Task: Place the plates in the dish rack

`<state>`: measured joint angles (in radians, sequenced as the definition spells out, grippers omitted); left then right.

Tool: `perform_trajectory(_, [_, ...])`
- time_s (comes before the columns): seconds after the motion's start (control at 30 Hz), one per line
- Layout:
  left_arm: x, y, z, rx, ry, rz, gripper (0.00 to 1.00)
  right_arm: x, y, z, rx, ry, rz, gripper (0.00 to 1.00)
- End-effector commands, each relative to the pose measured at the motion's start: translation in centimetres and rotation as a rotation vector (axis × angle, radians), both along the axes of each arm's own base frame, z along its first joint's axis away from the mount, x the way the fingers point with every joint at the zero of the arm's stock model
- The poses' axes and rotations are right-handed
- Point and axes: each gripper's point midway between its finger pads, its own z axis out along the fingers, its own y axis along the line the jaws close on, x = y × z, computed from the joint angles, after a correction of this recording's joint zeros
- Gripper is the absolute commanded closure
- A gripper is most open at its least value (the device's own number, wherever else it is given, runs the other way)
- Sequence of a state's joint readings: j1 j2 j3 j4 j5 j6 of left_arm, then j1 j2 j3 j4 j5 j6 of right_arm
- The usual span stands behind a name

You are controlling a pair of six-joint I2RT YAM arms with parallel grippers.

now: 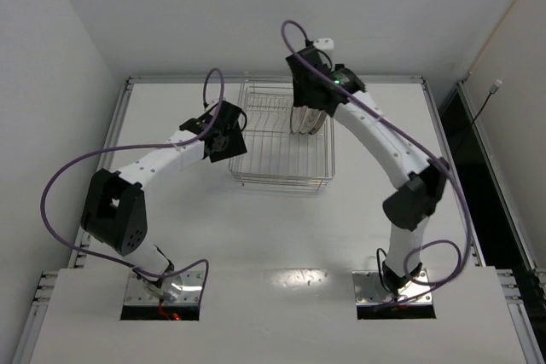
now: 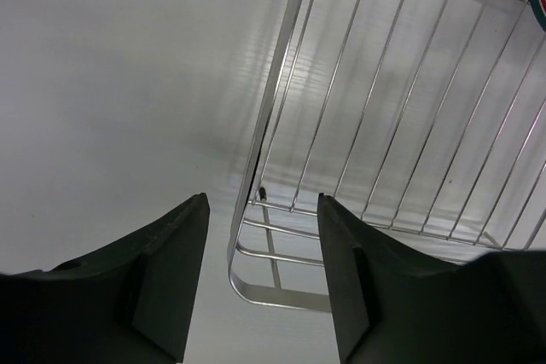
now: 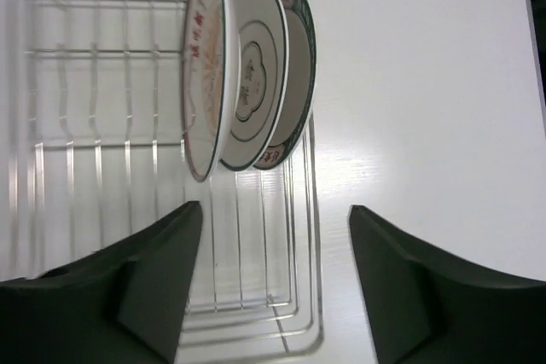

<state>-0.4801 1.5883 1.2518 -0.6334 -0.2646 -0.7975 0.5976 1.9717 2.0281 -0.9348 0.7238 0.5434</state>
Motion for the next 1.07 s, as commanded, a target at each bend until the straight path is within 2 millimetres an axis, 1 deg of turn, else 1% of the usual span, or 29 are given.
perform_trajectory(0.0, [1.1,-1.6,0.9,-0.031,-0.037,-0.037,0.51,-3.2,-0.6,4.7,0.126,-0.021,0.093,0.31])
perform_trajectory(0.03, [0.9,-2.1,0.4,-0.026,-0.026,-0.05,0.54,-3.7,-0.9,5.0,0.143,-0.014,0.112,0.29])
perform_trajectory(0.07, [1.0,-2.1,0.0,-0.021,-0.017,-0.05,0.62,-4.9,-1.1,5.5,0.159,-0.004,0.13,0.27])
perform_trajectory(0.1, [0.7,-2.0,-0.4,-0.016,-0.007,-0.05,0.66,-5.5,-1.3,5.3,0.176,0.018,0.144,0.26])
perform_trajectory(0.13, [0.7,-2.5,-0.8,-0.015,-0.004,-0.062,0.71,-5.9,-1.7,5.3,0.183,0.029,0.145,0.26])
perform_trajectory(0.17, [0.5,-2.8,-0.8,-0.015,-0.004,-0.071,0.79,-6.5,-1.9,4.9,0.18,0.051,0.15,0.26])
perform_trajectory(0.2, [0.3,-2.7,-1.6,-0.004,0.016,-0.071,0.83,-7.2,-2.1,5.3,0.189,0.049,0.157,0.26])
perform_trajectory(0.23, [-0.1,-3.0,-2.2,0.006,0.033,-0.08,0.86,-7.5,-2.8,5.2,0.184,0.058,0.147,0.26])
perform_trajectory(0.27, [-0.3,-3.0,-2.3,0.018,0.037,-0.083,0.9,-7.9,-3.0,5.0,0.182,0.063,0.147,0.26])
perform_trajectory(0.33, [-0.7,-3.2,-2.6,0.018,0.045,-0.085,0.92,-8.6,-3.4,5.7,0.19,0.047,0.148,0.26])
perform_trajectory(0.4, [-1.0,-3.3,-2.6,0.024,0.05,-0.082,0.92,-8.5,-3.8,5.7,0.193,0.041,0.14,0.26])
perform_trajectory(0.43, [-1.2,-3.7,-2.6,0.024,0.05,-0.092,0.92,-8.4,-4.2,6.3,0.195,0.022,0.137,0.26])
perform_trajectory(0.47, [-1.3,-3.5,-2.7,0.029,0.054,-0.079,0.92,-8.5,-4.3,6.0,0.191,0.03,0.136,0.26])
perform_trajectory(0.5, [-1.5,-3.8,-2.7,0.036,0.05,-0.086,0.92,-8.5,-4.1,6.0,0.197,0.033,0.142,0.26])
perform_trajectory(0.53, [-1.7,-3.6,-2.8,0.042,0.059,-0.086,0.92,-8.4,-4.5,5.9,0.197,0.032,0.132,0.25])
perform_trajectory(0.57, [-1.7,-3.6,-2.8,0.042,0.059,-0.086,0.92,-8.4,-4.1,6.2,0.215,0.033,0.148,0.25])
perform_trajectory(0.6, [-1.8,-3.4,-2.9,0.047,0.063,-0.073,0.92,-8.3,-3.9,5.8,0.208,0.047,0.16,0.23])
perform_trajectory(0.63, [-2.0,-3.3,-3.0,0.047,0.073,-0.065,0.9,-8.1,-3.6,5.7,0.214,0.052,0.166,0.22])
perform_trajectory(0.67, [-2.1,-3.0,-3.1,0.056,0.08,-0.053,0.84,-8.0,-3.7,5.6,0.223,0.057,0.168,0.22])
perform_trajectory(0.7, [-2.2,-2.8,-3.1,0.067,0.084,-0.048,0.71,-7.8,-3.5,5.4,0.222,0.061,0.167,0.22])
perform_trajectory(0.77, [-2.2,-2.7,-2.2,0.077,0.058,-0.044,0.6,-7.8,-3.4,4.9,0.214,0.082,0.178,0.2])
perform_trajectory(0.8, [-2.0,-2.3,-1.8,0.095,0.05,-0.033,0.54,-7.8,-3.4,4.9,0.214,0.083,0.178,0.19])
perform_trajectory(0.83, [-1.9,-2.1,-1.4,0.098,0.036,-0.026,0.5,-7.7,-3.3,5.1,0.218,0.074,0.179,0.18])
perform_trajectory(0.87, [-1.5,-2.2,-0.2,0.093,0.012,-0.02,0.5,-7.6,-3.3,5.7,0.219,0.053,0.189,0.17])
perform_trajectory(0.9, [-1.7,-2.4,0.2,0.106,0.008,-0.033,0.46,-7.6,-3.7,5.3,0.215,0.062,0.179,0.17])
perform_trajectory(0.93, [-1.5,-2.3,0.6,0.11,0.0,-0.028,0.46,-7.4,-3.7,5.4,0.211,0.055,0.186,0.17])
perform_trajectory(0.97, [-1.2,-2.2,1.2,0.122,-0.012,-0.028,0.45,-7.5,-3.5,4.9,0.21,0.075,0.192,0.17])
perform_trajectory(1.0, [-0.8,-2.4,2.7,0.111,-0.041,-0.037,0.45,-7.1,-3.7,5.1,0.212,0.07,0.183,0.17])
perform_trajectory(1.03, [-0.6,-2.3,3.2,0.117,-0.05,-0.03,0.45,-7.1,-4.2,5.1,0.195,0.073,0.156,0.17])
